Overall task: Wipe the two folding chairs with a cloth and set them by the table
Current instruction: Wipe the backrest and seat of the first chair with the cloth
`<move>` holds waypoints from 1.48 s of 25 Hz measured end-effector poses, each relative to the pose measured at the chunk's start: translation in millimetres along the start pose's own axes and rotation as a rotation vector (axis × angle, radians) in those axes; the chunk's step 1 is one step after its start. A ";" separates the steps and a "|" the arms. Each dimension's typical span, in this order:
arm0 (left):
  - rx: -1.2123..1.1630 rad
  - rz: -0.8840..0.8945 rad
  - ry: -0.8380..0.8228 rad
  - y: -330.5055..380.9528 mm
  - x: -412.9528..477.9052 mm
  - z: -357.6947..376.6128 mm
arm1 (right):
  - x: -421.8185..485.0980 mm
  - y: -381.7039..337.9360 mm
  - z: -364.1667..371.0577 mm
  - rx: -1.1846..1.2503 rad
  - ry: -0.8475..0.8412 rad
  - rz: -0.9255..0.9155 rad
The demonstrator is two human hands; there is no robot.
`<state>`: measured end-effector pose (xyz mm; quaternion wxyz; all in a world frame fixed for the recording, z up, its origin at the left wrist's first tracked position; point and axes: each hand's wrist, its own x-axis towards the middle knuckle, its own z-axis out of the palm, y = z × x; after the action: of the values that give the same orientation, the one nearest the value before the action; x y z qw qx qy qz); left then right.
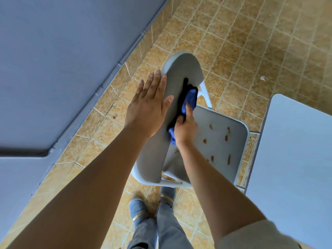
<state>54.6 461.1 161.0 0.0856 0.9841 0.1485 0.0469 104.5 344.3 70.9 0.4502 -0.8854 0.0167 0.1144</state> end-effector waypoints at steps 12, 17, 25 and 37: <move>-0.020 -0.001 0.026 1.9 -0.4 -2.6 | 0.6 -1.0 0.9 -0.015 0.053 -0.034; -0.042 -0.007 0.019 1.4 -0.5 -1.6 | 78.6 -48.2 -7.3 0.022 -0.038 0.167; -0.018 -0.007 0.032 0.6 -0.4 0.0 | 9.8 -20.0 -2.6 0.005 0.063 -0.105; -0.099 -0.042 -0.039 1.3 -0.6 -5.4 | 12.1 -58.8 -5.4 -0.007 -0.019 -0.114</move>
<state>53.7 460.5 166.5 0.1379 0.9761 0.1648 0.0332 125.1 375.9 118.0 0.4530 -0.8854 -0.0386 0.0968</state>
